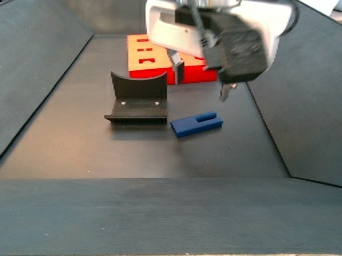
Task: Pick up the square-circle object. Move up. Rotate the square-circle object. Place the square-circle object on the fixture. Regrasp the square-circle object. Move to above the board. Insert the square-circle object.
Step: Pick up the square-circle object.
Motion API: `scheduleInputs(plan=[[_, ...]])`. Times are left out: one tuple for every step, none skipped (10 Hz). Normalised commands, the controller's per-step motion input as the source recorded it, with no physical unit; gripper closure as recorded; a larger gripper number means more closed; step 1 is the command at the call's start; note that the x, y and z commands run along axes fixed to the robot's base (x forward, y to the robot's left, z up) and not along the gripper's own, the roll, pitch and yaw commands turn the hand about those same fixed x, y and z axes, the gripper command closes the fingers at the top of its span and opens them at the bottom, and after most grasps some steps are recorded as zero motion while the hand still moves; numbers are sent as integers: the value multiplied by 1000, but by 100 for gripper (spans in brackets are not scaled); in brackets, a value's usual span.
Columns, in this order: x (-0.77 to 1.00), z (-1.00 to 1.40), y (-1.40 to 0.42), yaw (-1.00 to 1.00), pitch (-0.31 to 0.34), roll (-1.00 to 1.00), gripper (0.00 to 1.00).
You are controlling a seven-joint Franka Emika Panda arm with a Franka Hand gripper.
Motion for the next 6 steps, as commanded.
scheduleInputs(plan=[[0,-251,-66,-829,-203,-227,0],[0,-154,-11,-751,-263,-319,0],[3,-126,0,-703,-291,-371,0],[111,-100,0,-640,-300,-424,0],[283,-186,63,-549,-257,-419,0],[0,-391,160,-314,-210,-323,0]])
